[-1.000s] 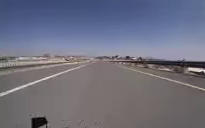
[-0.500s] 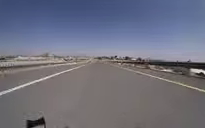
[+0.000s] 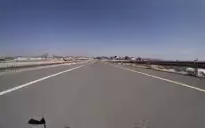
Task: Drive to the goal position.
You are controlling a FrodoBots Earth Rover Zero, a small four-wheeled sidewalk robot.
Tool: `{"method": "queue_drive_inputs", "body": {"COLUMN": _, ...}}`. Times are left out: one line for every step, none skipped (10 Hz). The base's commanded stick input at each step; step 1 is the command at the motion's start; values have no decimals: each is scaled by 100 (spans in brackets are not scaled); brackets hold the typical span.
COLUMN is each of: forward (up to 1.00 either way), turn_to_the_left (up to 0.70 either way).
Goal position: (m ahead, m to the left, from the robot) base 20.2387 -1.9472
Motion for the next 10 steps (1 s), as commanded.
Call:
{"method": "queue_drive_inputs", "body": {"forward": 100, "turn_to_the_left": 0}}
{"method": "queue_drive_inputs", "body": {"forward": 100, "turn_to_the_left": 0}}
{"method": "queue_drive_inputs", "body": {"forward": 100, "turn_to_the_left": 0}}
{"method": "queue_drive_inputs", "body": {"forward": 100, "turn_to_the_left": 0}}
{"method": "queue_drive_inputs", "body": {"forward": 100, "turn_to_the_left": 0}}
{"method": "queue_drive_inputs", "body": {"forward": 100, "turn_to_the_left": 0}}
{"method": "queue_drive_inputs", "body": {"forward": 100, "turn_to_the_left": 0}}
{"method": "queue_drive_inputs", "body": {"forward": 100, "turn_to_the_left": 0}}
{"method": "queue_drive_inputs", "body": {"forward": 100, "turn_to_the_left": 0}}
{"method": "queue_drive_inputs", "body": {"forward": 100, "turn_to_the_left": 0}}
